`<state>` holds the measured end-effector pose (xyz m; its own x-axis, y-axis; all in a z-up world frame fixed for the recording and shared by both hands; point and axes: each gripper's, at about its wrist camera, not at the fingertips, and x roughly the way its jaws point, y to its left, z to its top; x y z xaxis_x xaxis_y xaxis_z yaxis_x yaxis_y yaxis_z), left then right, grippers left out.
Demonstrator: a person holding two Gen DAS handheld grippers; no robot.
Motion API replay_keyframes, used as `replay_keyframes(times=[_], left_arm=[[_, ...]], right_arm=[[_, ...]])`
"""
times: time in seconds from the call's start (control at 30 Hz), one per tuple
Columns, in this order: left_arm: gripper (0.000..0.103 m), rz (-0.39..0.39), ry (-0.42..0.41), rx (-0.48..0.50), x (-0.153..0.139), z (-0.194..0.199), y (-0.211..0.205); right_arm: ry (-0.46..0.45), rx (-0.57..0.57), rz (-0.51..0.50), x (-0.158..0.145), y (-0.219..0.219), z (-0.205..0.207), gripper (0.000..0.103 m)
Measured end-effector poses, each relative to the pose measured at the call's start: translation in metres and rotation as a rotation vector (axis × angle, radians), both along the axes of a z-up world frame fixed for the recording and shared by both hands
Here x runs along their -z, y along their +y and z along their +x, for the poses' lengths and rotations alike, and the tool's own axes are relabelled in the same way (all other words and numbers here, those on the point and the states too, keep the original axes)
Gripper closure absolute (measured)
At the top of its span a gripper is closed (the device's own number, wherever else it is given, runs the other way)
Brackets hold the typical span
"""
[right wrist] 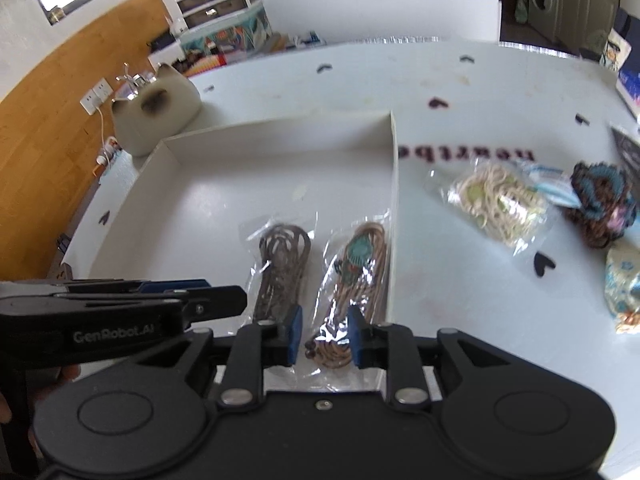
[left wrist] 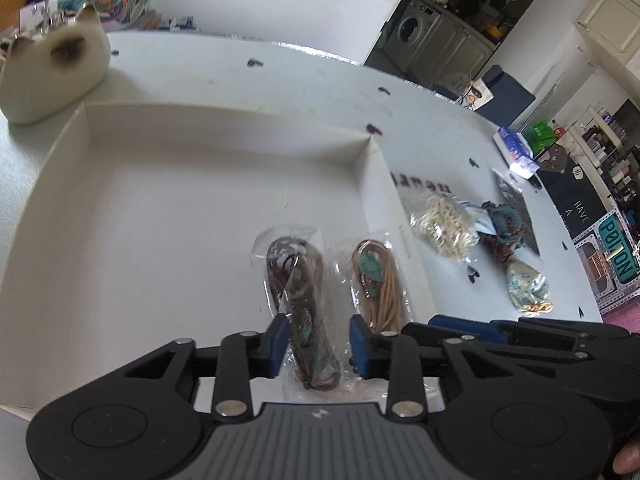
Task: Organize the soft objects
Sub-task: 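Lower the dark cord bag into the tray with left tool while right releases tan bag, then move both tools back toward the crocheted piece and floral pouch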
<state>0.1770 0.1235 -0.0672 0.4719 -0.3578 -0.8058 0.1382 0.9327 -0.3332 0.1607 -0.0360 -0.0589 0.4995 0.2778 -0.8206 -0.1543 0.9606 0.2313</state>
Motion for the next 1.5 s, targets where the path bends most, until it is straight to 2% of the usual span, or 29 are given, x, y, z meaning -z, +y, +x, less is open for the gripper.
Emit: replay_keyframes(times=[0.17, 0.27, 0.47, 0.6, 0.77, 0.83, 1.13, 1.5], left_arm=[[0.04, 0.017, -0.048, -0.002, -0.017, -0.014, 0.002], [0.028, 0.029, -0.083, -0.009, -0.025, -0.02, 0.004], [0.011, 0.053, -0.147, -0.04, -0.036, -0.034, 0.009], [0.002, 0.072, -0.199, -0.068, -0.044, -0.044, 0.014], [0.0, 0.077, -0.239, -0.101, -0.05, -0.053, 0.02], [0.0, 0.079, -0.249, -0.11, -0.051, -0.056, 0.022], [0.0, 0.102, -0.266, -0.167, -0.056, -0.062, 0.011], [0.0, 0.197, -0.219, -0.186, -0.053, -0.046, -0.039]], right_arm=[[-0.073, -0.011, -0.022, -0.014, -0.004, -0.013, 0.069], [-0.108, -0.006, -0.029, -0.02, -0.008, -0.02, 0.06], [-0.171, 0.011, -0.072, -0.027, -0.012, -0.033, 0.042], [-0.206, 0.017, -0.087, -0.032, -0.017, -0.04, 0.025], [-0.238, 0.041, -0.101, -0.037, -0.026, -0.047, 0.011], [-0.254, 0.047, -0.104, -0.038, -0.029, -0.049, 0.0], [-0.28, 0.057, -0.107, -0.04, -0.052, -0.049, 0.0], [-0.278, 0.063, -0.104, -0.042, -0.107, -0.034, 0.0]])
